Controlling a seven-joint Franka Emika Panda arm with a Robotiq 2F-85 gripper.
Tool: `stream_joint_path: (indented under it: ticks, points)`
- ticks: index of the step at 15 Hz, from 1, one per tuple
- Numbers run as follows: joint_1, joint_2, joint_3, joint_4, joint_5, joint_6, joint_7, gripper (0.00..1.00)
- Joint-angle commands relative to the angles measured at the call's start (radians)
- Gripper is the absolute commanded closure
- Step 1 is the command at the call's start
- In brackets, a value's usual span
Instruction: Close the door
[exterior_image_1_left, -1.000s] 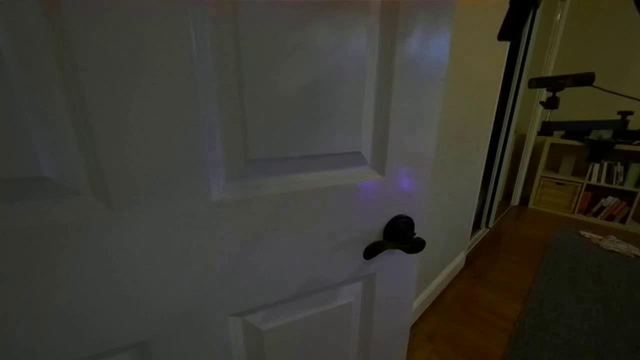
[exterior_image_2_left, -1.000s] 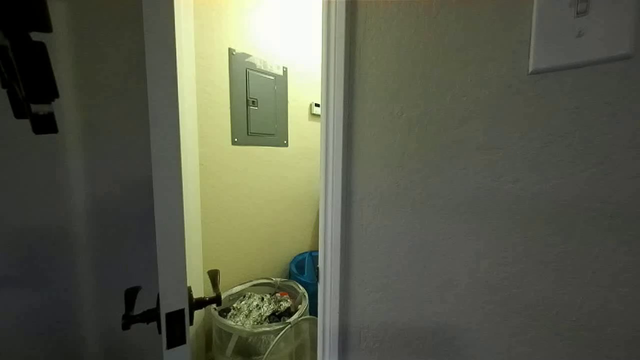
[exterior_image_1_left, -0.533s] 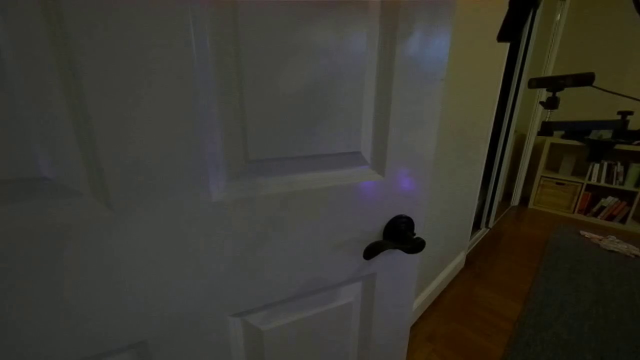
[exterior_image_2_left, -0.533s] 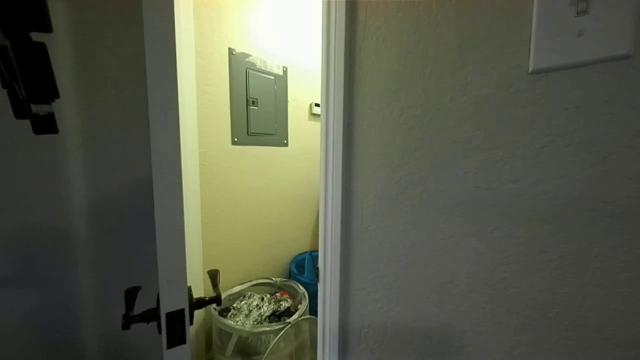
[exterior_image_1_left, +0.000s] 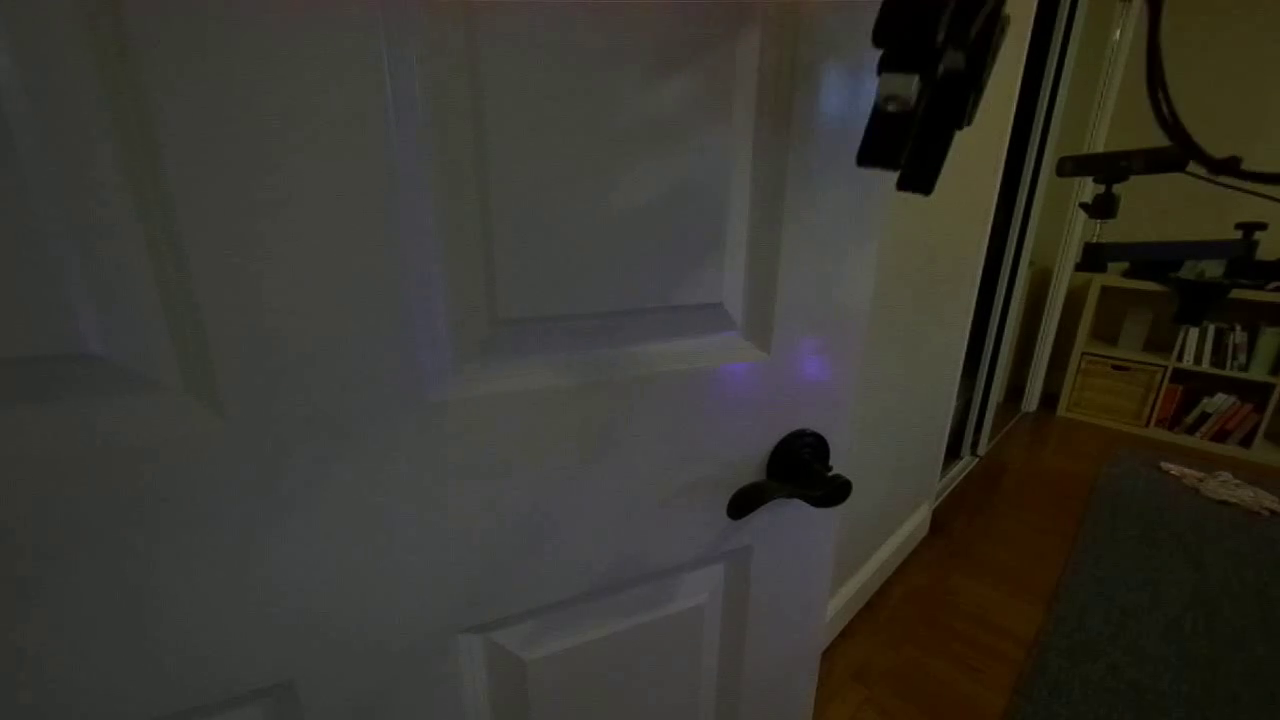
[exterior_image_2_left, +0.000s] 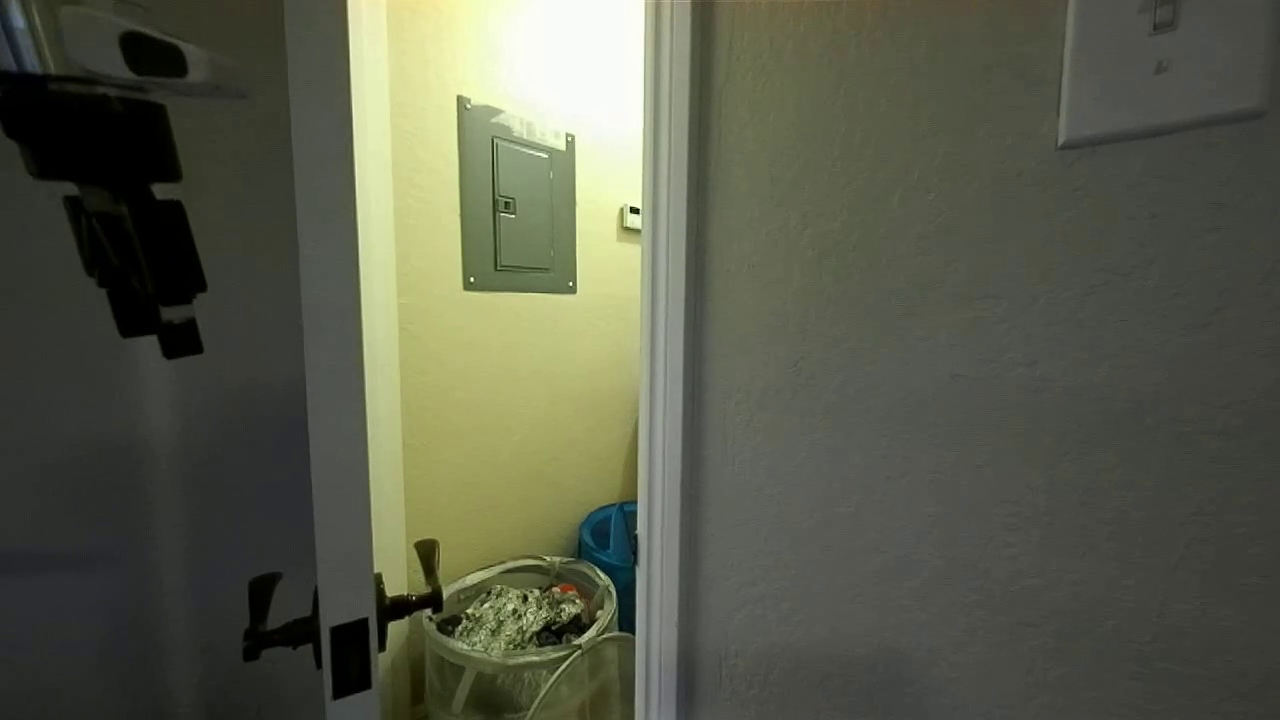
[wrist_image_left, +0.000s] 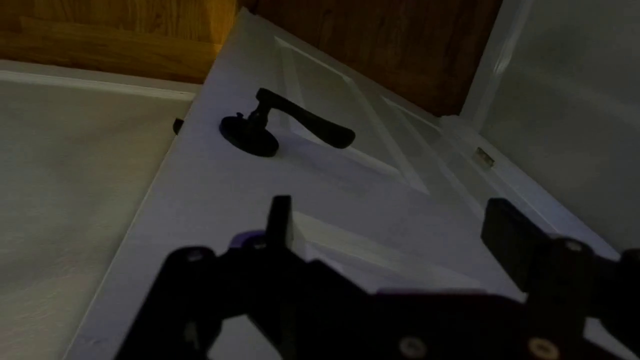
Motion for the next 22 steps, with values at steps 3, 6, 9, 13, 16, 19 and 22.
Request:
stream_joint_path:
  ticks: [3,6,9,13,16,19,22]
  points:
    - [-0.002,0.097,0.035,0.026,-0.124,0.144,0.107,0.47]
    - [-0.007,0.116,0.035,0.025,-0.211,0.193,0.181,0.67]
    - [-0.017,0.128,0.028,0.031,-0.307,0.22,0.265,0.87]
    - [-0.029,0.145,0.015,0.049,-0.385,0.23,0.328,0.97]
    - [-0.042,0.171,0.001,0.078,-0.414,0.239,0.337,0.94]
    - [-0.048,0.208,-0.016,0.123,-0.439,0.251,0.328,0.94]
    - [-0.045,0.266,-0.041,0.191,-0.442,0.257,0.308,0.94]
